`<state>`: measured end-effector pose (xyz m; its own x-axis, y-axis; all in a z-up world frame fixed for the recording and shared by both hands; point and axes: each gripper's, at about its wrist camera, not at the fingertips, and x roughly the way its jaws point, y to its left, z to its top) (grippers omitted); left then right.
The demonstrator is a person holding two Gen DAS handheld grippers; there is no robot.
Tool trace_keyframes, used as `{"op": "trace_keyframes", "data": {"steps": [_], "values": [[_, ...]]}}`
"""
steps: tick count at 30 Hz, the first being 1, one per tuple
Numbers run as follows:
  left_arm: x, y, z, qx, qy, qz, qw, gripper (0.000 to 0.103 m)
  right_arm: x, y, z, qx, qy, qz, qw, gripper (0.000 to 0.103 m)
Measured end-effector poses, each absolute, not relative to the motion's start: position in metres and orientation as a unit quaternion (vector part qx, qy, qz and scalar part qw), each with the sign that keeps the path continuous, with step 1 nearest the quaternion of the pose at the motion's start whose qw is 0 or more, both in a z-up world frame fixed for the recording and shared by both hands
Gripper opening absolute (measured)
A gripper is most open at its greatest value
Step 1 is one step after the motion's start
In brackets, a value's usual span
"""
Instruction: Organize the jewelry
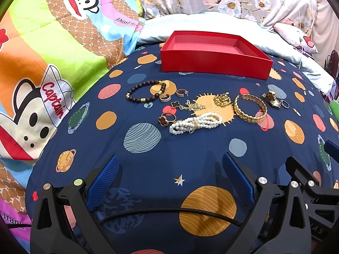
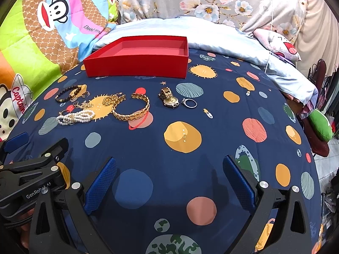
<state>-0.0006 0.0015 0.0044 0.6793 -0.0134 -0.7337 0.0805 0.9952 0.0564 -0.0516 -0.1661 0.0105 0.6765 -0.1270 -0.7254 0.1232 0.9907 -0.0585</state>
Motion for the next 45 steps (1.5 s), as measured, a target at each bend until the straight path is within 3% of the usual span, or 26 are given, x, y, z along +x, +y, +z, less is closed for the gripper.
{"op": "trace_keyframes", "data": {"steps": [27, 34, 45], "values": [[0.001, 0.029, 0.015, 0.005, 0.395, -0.028, 0.918, 0.096, -0.025, -0.157, 0.022, 0.011, 0.387, -0.031, 0.921, 0.098], [0.011, 0.053, 0.015, -0.022, 0.391, -0.021, 0.92, 0.096, 0.018, -0.148, 0.018, 0.025, 0.407, -0.004, 0.913, 0.079], [0.015, 0.054, 0.003, -0.019, 0.402, -0.03, 0.915, 0.096, 0.048, -0.148, 0.0, 0.036, 0.44, 0.001, 0.897, 0.068]]}}
